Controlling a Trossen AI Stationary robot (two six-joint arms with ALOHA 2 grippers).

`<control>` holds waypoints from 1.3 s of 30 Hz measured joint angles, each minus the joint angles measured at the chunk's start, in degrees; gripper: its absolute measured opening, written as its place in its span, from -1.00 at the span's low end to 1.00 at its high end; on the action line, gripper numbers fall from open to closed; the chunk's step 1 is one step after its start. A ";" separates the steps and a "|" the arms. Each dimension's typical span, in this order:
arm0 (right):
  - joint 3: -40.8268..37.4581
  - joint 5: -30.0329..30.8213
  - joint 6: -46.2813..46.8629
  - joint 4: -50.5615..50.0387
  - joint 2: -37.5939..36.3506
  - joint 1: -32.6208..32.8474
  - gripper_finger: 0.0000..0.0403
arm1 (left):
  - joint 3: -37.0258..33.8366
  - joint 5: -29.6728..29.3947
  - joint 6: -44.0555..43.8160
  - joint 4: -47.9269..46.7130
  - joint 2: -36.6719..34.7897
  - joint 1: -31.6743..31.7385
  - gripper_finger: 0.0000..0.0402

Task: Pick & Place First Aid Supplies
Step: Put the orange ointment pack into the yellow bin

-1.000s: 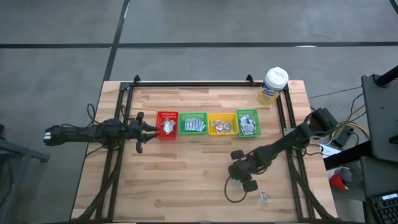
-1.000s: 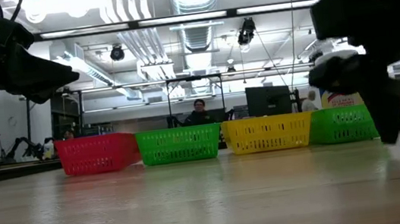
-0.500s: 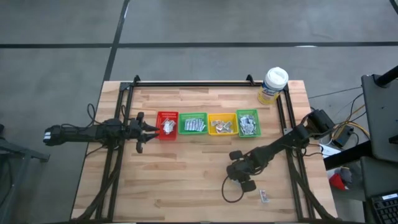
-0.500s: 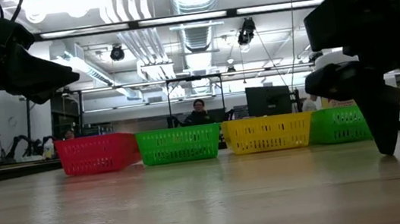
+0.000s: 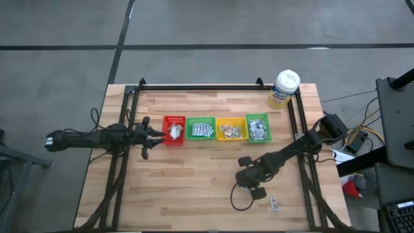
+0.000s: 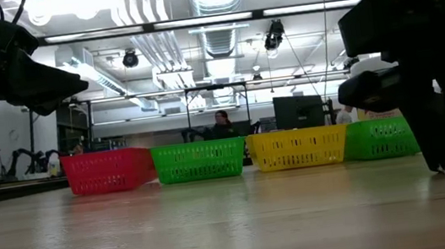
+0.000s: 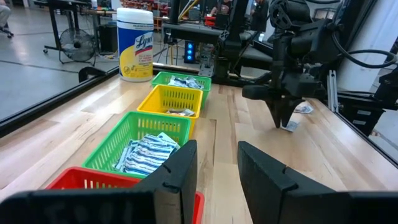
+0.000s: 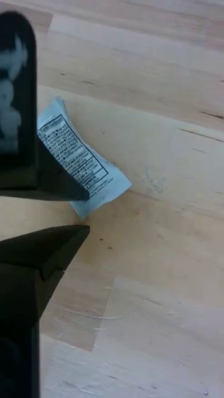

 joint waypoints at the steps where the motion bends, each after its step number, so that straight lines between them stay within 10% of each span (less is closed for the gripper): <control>1: 0.00 -0.07 0.00 0.00 0.00 0.00 -0.68 | 0.00 0.00 0.02 0.00 0.00 -0.02 -0.44; 39: 6.70 1.15 0.70 -7.98 -0.15 -1.60 -0.96 | 0.00 0.00 0.04 0.00 0.00 0.00 -0.44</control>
